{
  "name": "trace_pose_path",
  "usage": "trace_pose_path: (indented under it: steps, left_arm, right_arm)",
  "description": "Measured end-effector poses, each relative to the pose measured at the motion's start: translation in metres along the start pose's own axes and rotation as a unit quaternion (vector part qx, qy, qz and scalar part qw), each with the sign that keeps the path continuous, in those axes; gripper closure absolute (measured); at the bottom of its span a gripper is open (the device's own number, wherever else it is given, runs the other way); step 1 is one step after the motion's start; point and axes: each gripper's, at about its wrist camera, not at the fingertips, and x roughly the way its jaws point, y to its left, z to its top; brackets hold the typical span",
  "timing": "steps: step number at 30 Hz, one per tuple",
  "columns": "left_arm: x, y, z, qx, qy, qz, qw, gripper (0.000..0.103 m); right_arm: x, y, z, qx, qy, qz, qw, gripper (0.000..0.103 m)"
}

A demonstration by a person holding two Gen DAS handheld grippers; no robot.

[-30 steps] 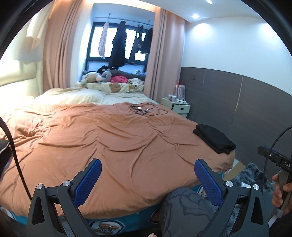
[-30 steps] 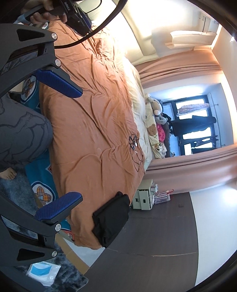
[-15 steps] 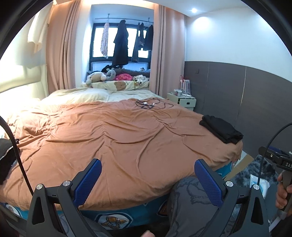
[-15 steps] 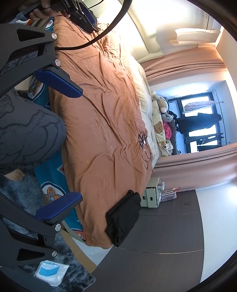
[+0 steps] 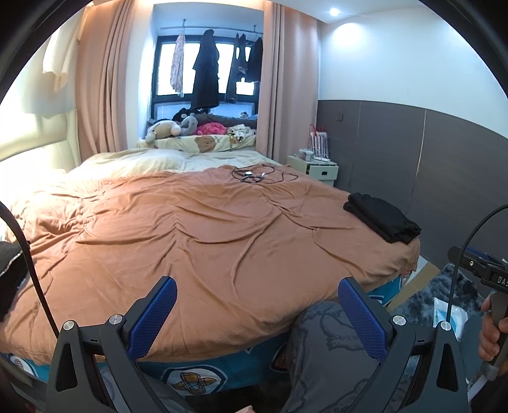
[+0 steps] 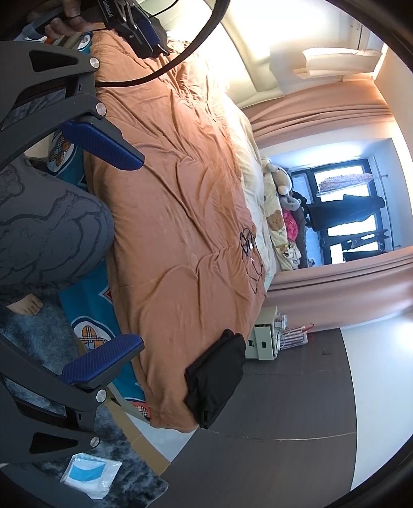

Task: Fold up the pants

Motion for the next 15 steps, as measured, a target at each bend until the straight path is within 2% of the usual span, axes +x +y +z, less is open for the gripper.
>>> trace_pose_path:
  steps: [15]
  left_arm:
    - [-0.0006, 0.0026, 0.0, -0.004, 0.004, 0.0, 1.0, 0.001]
  right_arm:
    - [0.0004, -0.0023, 0.001, -0.003, 0.005, 0.001, 1.0, 0.0]
